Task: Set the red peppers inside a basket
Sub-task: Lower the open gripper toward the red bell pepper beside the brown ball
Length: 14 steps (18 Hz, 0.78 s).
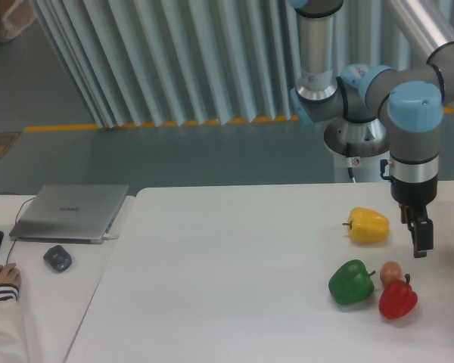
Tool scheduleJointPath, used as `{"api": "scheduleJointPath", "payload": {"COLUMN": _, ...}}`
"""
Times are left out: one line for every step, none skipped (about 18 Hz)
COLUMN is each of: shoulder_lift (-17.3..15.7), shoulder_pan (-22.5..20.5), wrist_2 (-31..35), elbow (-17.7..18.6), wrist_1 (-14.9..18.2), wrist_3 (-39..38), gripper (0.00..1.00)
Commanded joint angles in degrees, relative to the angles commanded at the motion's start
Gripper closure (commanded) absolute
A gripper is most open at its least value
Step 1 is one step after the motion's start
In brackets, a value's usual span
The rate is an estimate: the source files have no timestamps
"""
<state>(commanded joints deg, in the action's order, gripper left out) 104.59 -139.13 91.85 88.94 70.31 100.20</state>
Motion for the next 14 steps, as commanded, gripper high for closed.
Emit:
{"api": "scheduleJointPath", "payload": {"shoulder_lift": 0.1, "shoulder_pan": 0.3, "wrist_2": 0.1, "elbow": 0.0, "wrist_1": -0.1, "wrist_3": 0.0, "gripper": 0.00}}
{"api": "scheduleJointPath", "payload": {"shoulder_lift": 0.2, "shoulder_pan": 0.7, "wrist_2": 0.1, "elbow": 0.0, "wrist_1": -0.1, "wrist_3": -0.1, "gripper": 0.00}}
{"api": "scheduleJointPath", "payload": {"shoulder_lift": 0.3, "shoulder_pan": 0.8, "wrist_2": 0.0, "elbow": 0.0, "wrist_1": -0.2, "wrist_3": -0.2, "gripper": 0.00}}
{"api": "scheduleJointPath", "payload": {"shoulder_lift": 0.2, "shoulder_pan": 1.0, "wrist_2": -0.1, "elbow": 0.0, "wrist_1": -0.2, "wrist_3": -0.5, "gripper": 0.00}}
{"api": "scheduleJointPath", "payload": {"shoulder_lift": 0.2, "shoulder_pan": 1.0, "wrist_2": -0.3, "elbow": -0.1, "wrist_1": -0.2, "wrist_3": -1.7, "gripper": 0.00}}
{"api": "scheduleJointPath", "payload": {"shoulder_lift": 0.2, "shoulder_pan": 1.0, "wrist_2": -0.6, "elbow": -0.2, "wrist_1": -0.2, "wrist_3": -2.8, "gripper": 0.00}}
{"api": "scheduleJointPath", "payload": {"shoulder_lift": 0.2, "shoulder_pan": 1.2, "wrist_2": -0.5, "elbow": -0.2, "wrist_1": -0.2, "wrist_3": -3.2, "gripper": 0.00}}
{"api": "scheduleJointPath", "payload": {"shoulder_lift": 0.2, "shoulder_pan": 1.5, "wrist_2": -0.5, "elbow": 0.0, "wrist_1": -0.2, "wrist_3": -3.3, "gripper": 0.00}}
{"api": "scheduleJointPath", "payload": {"shoulder_lift": 0.1, "shoulder_pan": 1.7, "wrist_2": -0.6, "elbow": 0.3, "wrist_1": -0.2, "wrist_3": -3.3, "gripper": 0.00}}
{"api": "scheduleJointPath", "payload": {"shoulder_lift": -0.1, "shoulder_pan": 1.7, "wrist_2": -0.6, "elbow": 0.6, "wrist_1": -0.2, "wrist_3": -3.3, "gripper": 0.00}}
{"api": "scheduleJointPath", "payload": {"shoulder_lift": -0.2, "shoulder_pan": 1.7, "wrist_2": -0.6, "elbow": 0.7, "wrist_1": -0.2, "wrist_3": -3.7, "gripper": 0.00}}
{"api": "scheduleJointPath", "payload": {"shoulder_lift": -0.3, "shoulder_pan": 1.8, "wrist_2": -0.6, "elbow": 1.2, "wrist_1": -0.2, "wrist_3": -3.7, "gripper": 0.00}}
{"api": "scheduleJointPath", "payload": {"shoulder_lift": -0.4, "shoulder_pan": 2.0, "wrist_2": -0.6, "elbow": 1.8, "wrist_1": -0.4, "wrist_3": -3.7, "gripper": 0.00}}
{"api": "scheduleJointPath", "payload": {"shoulder_lift": -0.4, "shoulder_pan": 2.1, "wrist_2": -0.7, "elbow": 1.9, "wrist_1": -1.0, "wrist_3": -3.8, "gripper": 0.00}}
